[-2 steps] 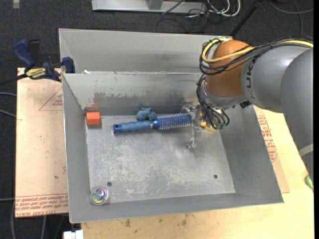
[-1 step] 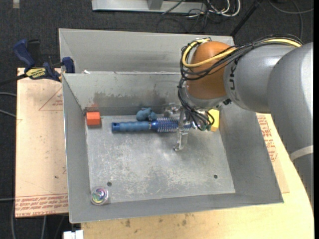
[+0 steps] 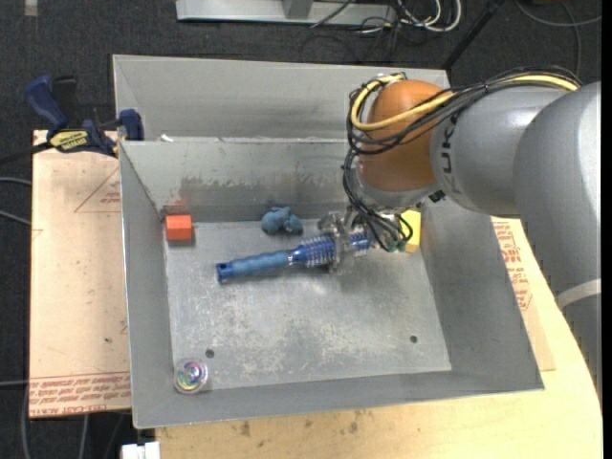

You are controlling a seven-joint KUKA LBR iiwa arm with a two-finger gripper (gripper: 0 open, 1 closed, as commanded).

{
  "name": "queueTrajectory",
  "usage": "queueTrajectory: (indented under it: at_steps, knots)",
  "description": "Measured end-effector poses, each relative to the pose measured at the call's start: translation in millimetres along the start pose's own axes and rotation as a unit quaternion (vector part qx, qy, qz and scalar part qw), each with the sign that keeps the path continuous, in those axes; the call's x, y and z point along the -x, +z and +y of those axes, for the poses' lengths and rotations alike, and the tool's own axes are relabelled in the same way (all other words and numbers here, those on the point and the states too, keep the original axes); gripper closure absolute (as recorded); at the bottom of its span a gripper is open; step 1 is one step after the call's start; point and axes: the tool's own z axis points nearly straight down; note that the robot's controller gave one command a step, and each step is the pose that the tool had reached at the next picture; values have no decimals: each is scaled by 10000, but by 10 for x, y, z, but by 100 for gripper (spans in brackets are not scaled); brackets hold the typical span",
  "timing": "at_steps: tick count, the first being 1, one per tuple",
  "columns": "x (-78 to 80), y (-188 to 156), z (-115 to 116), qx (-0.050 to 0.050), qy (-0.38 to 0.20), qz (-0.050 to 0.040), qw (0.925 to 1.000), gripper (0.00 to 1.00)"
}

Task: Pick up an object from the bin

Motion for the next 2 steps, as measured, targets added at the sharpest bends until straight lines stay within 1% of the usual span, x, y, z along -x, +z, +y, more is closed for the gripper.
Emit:
queueTrajectory:
  at_steps: [1,2]
  knots:
    - [6,-114,4,-3,0,-8,10000,100]
    - [31,-1345,7,-15,-3,-50,10000,100]
